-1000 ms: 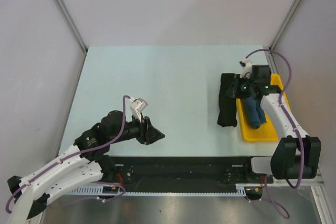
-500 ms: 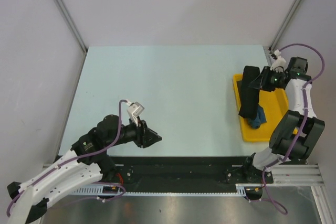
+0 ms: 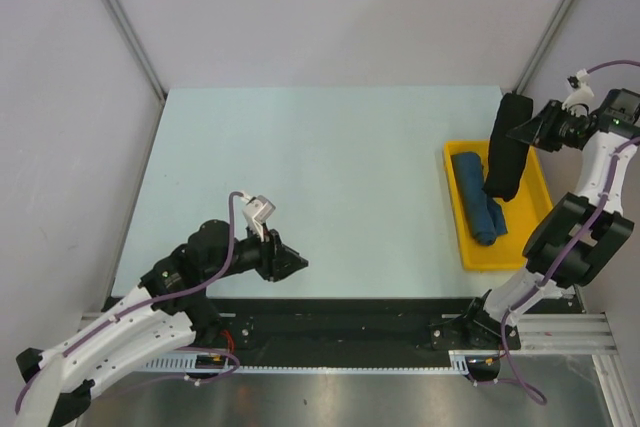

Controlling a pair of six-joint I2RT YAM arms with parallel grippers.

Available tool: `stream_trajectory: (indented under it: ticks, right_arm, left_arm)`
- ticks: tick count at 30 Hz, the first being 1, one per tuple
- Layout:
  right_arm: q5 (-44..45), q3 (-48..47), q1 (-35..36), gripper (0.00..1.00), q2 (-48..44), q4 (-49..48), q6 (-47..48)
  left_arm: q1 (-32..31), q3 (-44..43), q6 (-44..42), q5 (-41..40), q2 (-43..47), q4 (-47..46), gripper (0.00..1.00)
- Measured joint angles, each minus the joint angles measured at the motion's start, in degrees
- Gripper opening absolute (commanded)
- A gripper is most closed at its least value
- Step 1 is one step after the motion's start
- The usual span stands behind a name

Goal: Roll the t-shirts
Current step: Place the T-shirt in the bin.

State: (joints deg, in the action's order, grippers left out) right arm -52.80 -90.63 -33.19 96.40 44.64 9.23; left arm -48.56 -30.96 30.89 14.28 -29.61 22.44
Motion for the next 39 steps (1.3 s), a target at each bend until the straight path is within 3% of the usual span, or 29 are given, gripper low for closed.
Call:
stream_trajectory:
  ticks: [12, 29, 39]
  right_arm:
    - [6.80, -2.91, 1.60, 0.00, 13.81, 7.23, 6.16]
    - [19.12, -5.60, 2.12, 0.00, 23.54, 9.07, 7.56]
    - [31.39, -6.93, 7.08, 0.00, 24.90, 7.04, 8.76]
  left_arm:
    - [0.52, 0.15, -0.04, -0.11, -1.16, -0.50, 0.46]
    - [1.75, 0.15, -0.07, -0.09, -2.34, -0.50, 0.45]
    - [2.29, 0.15, -0.09, -0.11, -3.41, -0.48, 0.45]
